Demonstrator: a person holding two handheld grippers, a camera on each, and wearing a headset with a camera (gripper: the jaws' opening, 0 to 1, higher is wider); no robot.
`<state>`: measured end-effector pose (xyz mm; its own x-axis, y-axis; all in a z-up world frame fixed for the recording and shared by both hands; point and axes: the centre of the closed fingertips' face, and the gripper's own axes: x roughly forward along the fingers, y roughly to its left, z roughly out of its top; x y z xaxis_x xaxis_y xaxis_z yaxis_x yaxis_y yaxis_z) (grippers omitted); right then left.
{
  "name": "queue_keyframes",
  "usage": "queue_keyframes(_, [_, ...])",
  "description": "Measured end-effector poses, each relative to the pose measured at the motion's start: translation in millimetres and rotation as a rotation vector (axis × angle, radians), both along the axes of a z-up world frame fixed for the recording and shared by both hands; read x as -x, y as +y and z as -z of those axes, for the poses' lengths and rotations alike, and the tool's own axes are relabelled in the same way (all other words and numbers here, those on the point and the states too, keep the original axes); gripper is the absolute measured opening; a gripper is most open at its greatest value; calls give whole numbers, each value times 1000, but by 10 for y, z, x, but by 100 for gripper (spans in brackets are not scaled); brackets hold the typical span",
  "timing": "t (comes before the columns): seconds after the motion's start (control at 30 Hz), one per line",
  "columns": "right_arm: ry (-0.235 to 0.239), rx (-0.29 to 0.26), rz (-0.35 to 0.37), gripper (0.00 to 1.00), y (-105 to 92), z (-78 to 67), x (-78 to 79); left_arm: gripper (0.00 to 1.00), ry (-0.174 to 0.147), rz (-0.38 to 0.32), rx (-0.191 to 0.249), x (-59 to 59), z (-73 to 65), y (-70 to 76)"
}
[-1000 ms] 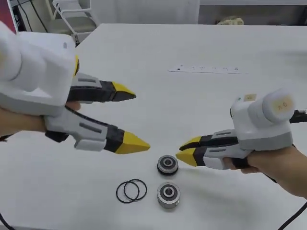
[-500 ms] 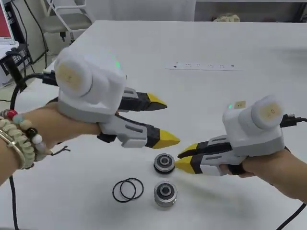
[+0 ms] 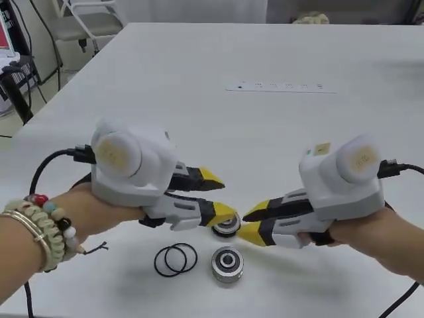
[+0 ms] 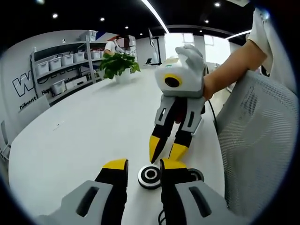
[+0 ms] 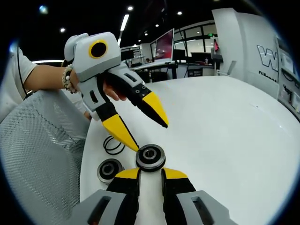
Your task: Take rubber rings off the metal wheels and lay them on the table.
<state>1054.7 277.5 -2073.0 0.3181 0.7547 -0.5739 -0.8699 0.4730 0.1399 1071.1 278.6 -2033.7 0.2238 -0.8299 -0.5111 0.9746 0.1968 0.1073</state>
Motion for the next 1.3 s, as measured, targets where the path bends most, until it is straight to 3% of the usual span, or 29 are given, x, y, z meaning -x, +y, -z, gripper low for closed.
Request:
queue_keyframes(0.2, [2,-5,2,17,26,15,2,21,27,11,-36,43,153,2])
queue_keyframes(0.37, [3,-7,14,17,26,26,-13,18,32,-22,-41,-13,210,18])
queue_keyframes(0.5, [5,-11,24,18,24,32,-19,17,35,-9,-56,25,263,17])
queue_keyframes(0.83, [10,-12,22,18,55,55,2,11,41,7,-46,47,254,-6])
queue_keyframes(1.1, [18,-30,39,20,75,38,-6,11,91,-21,-14,34,265,13])
queue_keyframes(1.3, [17,-32,49,20,77,42,-19,8,89,-30,-14,12,274,38])
